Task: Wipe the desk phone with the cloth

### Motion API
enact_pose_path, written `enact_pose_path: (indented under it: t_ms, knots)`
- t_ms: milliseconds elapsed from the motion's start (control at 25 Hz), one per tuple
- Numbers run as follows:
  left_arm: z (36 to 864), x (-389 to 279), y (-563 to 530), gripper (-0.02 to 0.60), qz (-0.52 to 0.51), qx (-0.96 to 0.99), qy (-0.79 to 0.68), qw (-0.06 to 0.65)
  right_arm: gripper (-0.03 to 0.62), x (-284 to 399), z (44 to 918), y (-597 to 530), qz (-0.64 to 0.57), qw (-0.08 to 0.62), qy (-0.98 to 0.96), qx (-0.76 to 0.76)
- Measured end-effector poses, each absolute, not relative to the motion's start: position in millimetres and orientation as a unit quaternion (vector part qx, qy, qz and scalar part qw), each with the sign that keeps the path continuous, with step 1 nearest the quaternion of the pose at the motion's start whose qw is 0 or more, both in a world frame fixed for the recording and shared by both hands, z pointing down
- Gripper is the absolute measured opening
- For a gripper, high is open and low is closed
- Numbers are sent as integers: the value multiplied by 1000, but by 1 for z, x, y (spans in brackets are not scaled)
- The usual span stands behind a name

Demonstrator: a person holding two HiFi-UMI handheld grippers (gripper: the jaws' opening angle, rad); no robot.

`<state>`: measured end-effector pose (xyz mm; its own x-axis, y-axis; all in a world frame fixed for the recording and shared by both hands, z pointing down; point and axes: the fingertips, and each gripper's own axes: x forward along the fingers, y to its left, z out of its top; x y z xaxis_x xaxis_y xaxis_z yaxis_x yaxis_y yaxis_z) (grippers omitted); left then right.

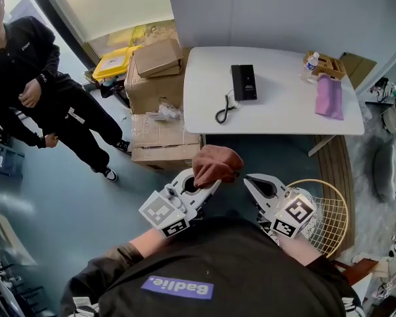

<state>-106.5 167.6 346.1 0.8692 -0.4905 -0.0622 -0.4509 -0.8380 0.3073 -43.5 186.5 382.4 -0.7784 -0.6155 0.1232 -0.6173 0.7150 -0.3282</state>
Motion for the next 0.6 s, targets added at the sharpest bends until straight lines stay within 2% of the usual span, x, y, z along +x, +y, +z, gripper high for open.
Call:
enact_pose_path:
  t_ms: [600]
  knots:
    - [354, -56, 165, 32, -64, 946, -286, 136, 28, 15, 395, 183, 181, 2, -936, 301]
